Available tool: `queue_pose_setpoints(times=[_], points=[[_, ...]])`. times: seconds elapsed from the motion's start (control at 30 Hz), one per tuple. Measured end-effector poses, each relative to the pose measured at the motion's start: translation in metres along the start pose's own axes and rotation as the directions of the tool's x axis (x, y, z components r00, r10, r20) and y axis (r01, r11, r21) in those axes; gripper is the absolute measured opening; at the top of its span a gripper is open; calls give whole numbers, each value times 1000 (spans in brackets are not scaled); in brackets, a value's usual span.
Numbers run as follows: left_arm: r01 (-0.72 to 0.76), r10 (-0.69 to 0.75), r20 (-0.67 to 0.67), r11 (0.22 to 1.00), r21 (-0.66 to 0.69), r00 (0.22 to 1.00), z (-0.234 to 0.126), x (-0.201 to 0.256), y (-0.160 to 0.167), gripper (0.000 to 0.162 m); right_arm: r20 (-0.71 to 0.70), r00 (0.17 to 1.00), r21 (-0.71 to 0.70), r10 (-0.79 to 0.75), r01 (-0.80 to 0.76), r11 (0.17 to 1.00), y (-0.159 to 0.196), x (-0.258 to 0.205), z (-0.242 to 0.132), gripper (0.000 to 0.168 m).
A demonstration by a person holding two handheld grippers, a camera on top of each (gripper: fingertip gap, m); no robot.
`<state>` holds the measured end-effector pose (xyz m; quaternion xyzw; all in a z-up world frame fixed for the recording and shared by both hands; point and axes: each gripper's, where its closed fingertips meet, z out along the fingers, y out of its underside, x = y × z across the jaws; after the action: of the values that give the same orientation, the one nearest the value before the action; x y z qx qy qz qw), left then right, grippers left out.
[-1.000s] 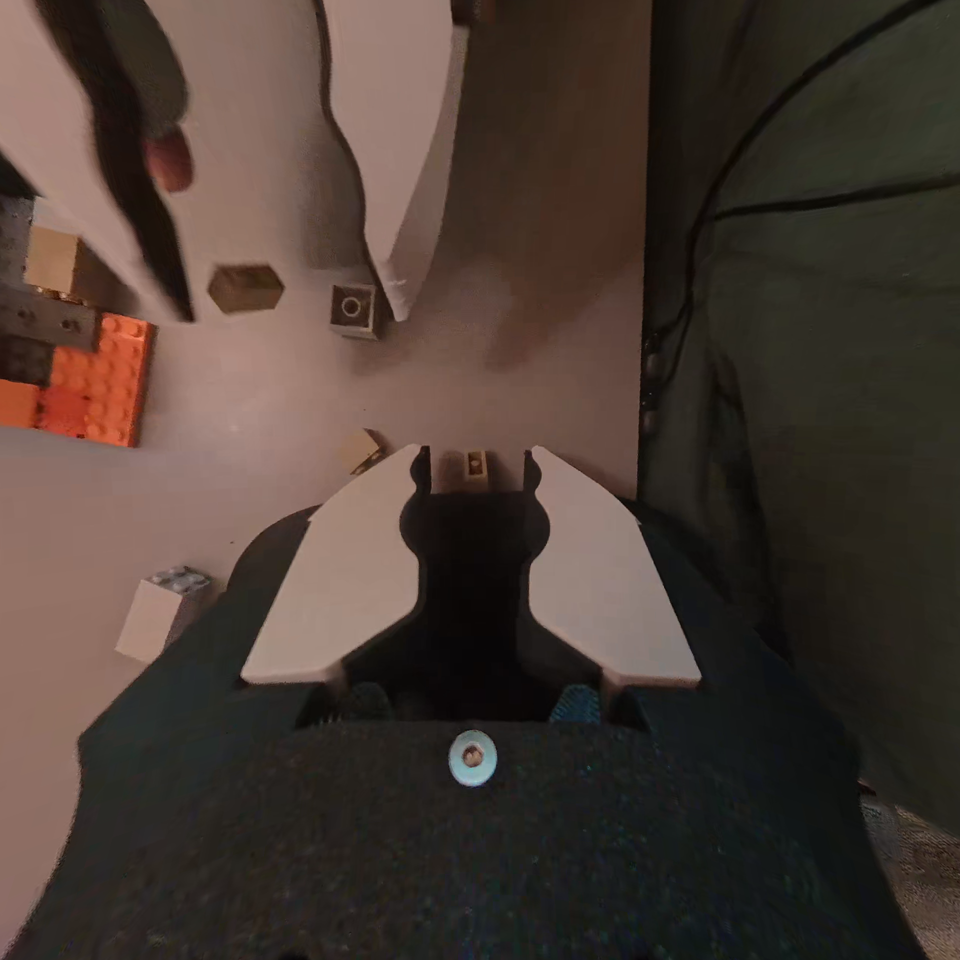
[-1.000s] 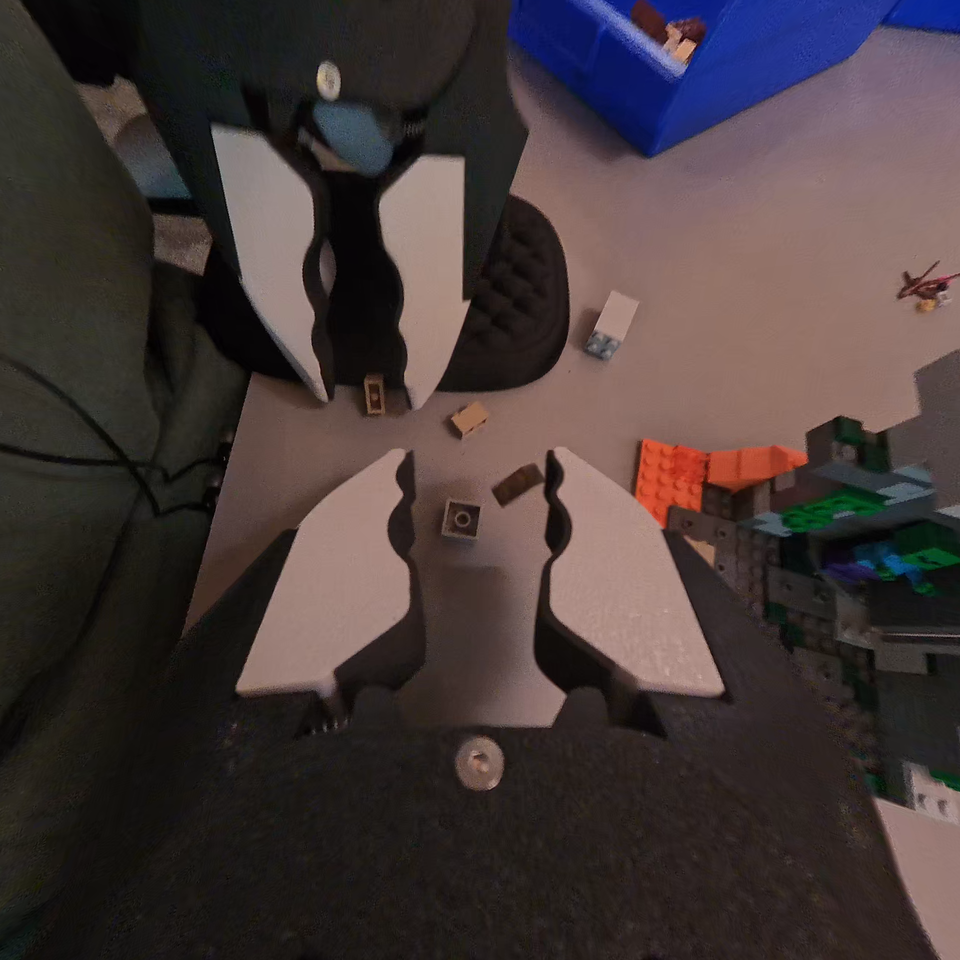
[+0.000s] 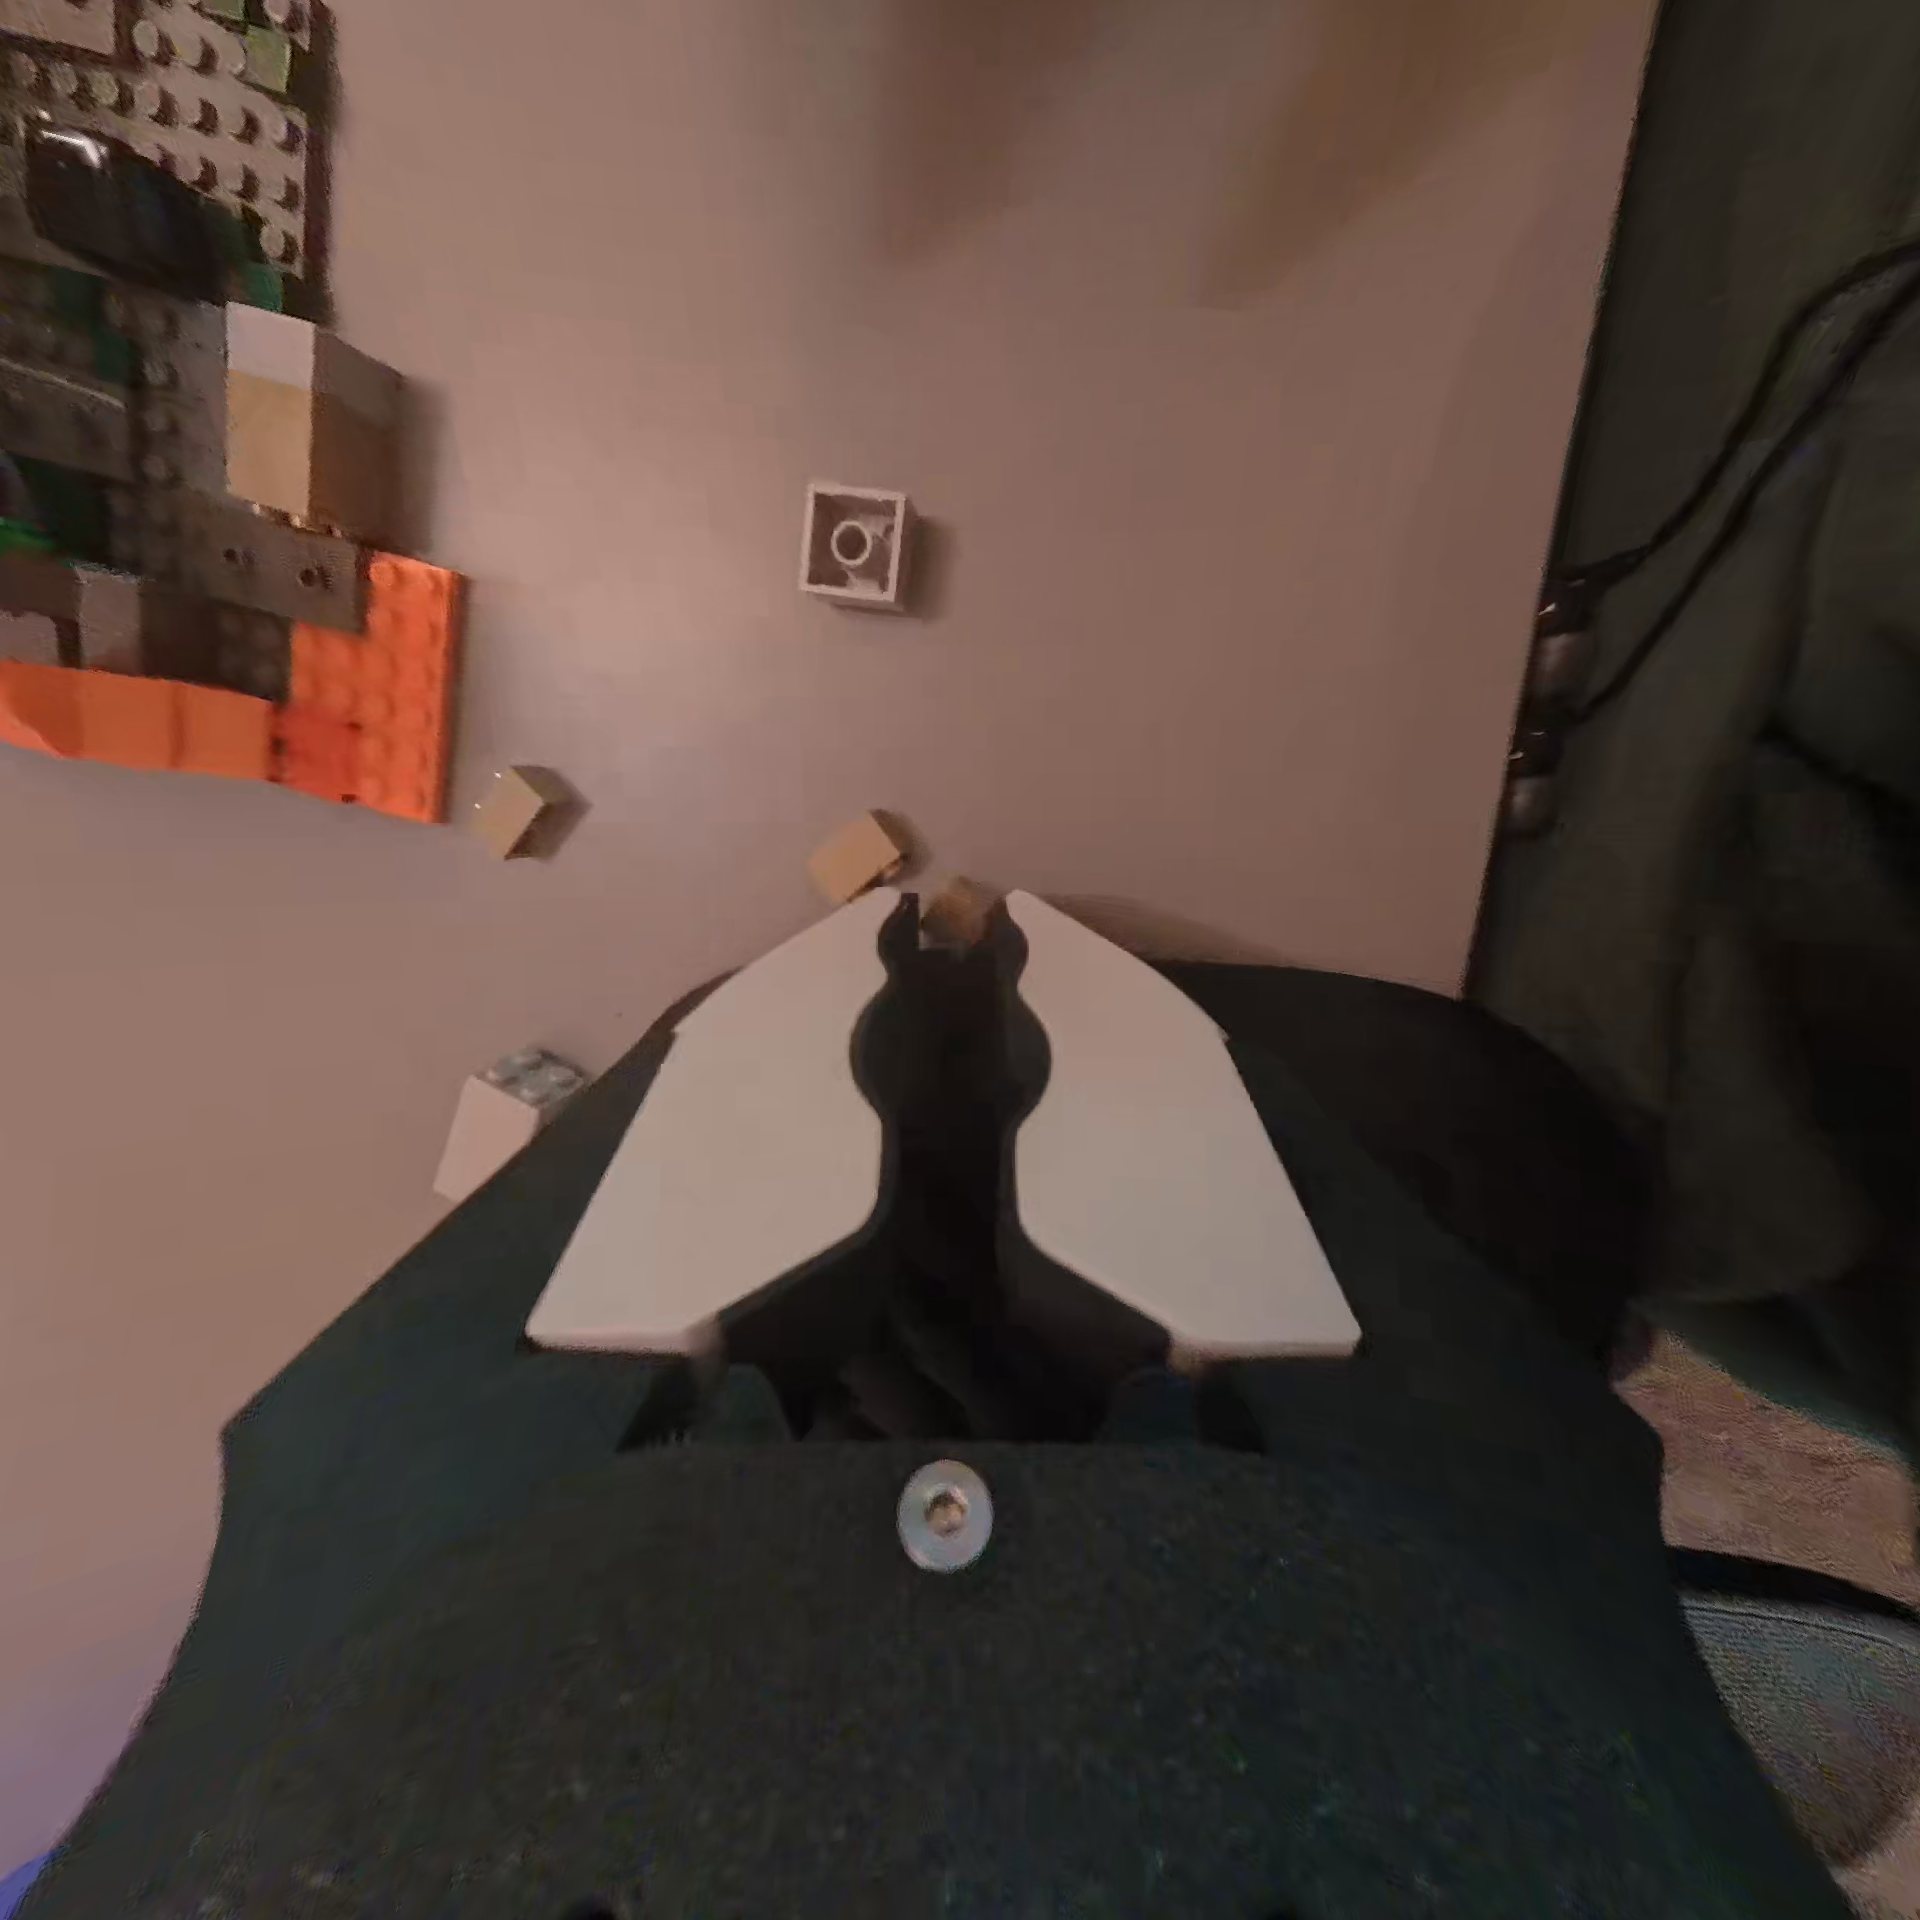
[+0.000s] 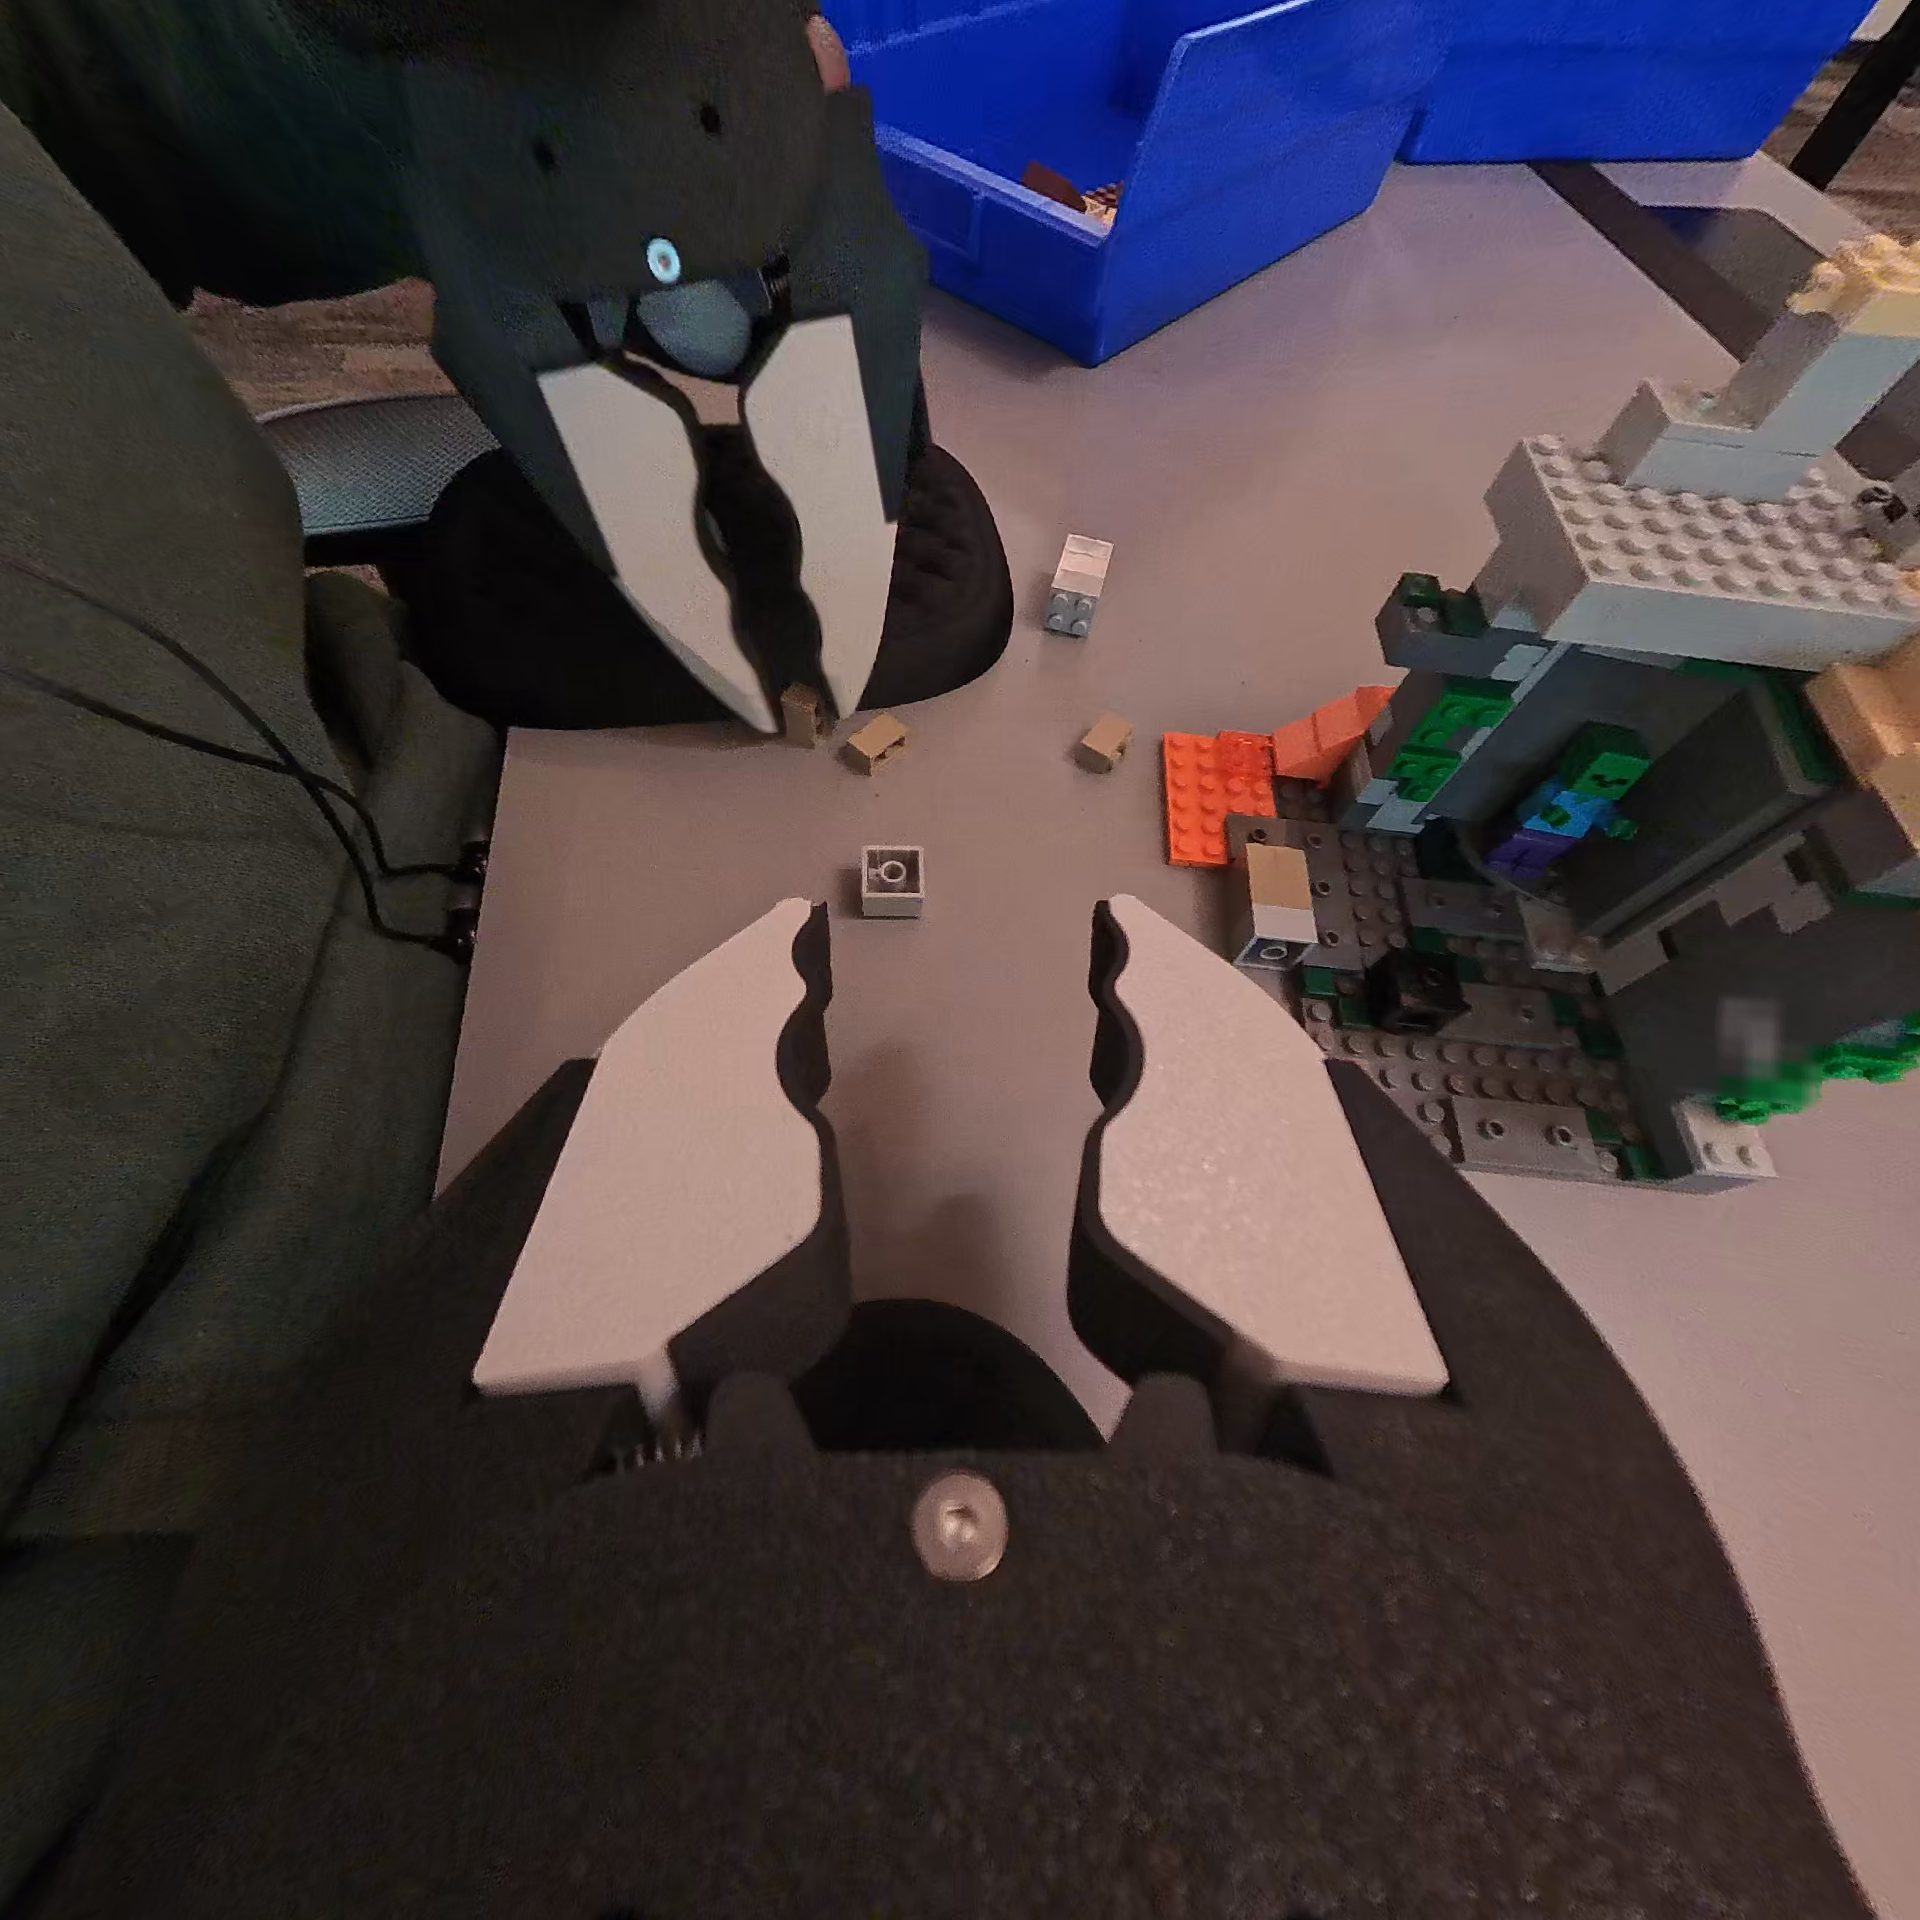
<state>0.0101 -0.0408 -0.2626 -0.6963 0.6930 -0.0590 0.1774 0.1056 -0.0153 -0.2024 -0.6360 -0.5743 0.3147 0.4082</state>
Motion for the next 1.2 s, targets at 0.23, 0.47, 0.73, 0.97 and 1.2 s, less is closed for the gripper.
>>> queue_pose_setpoints(times=[0.23,0.47,0.73,0.97,1.2], points=[[66,-97,192,984,164,977,-63,-50,-8,13,-7,1000,39,3,-2,999,-4,-1,-6,46],[326,-344,612,934,145,712,-182,-154,118,13,1,1000,51,-2,2,999,-5,-1,-6,45],[597,-620,506,768,232,600,-162,-175,230,43,-3,1000,59,-2,2,998,-5,-1,-8,44],[564,-634,418,772,293,651,-154,-157,204,71,13,1000,45,6,-7,999,-2,-2,-3,43],[357,-422,192,885,299,886,-115,-99,89,59,20,1000,41,8,-9,999,0,-3,-1,43]])
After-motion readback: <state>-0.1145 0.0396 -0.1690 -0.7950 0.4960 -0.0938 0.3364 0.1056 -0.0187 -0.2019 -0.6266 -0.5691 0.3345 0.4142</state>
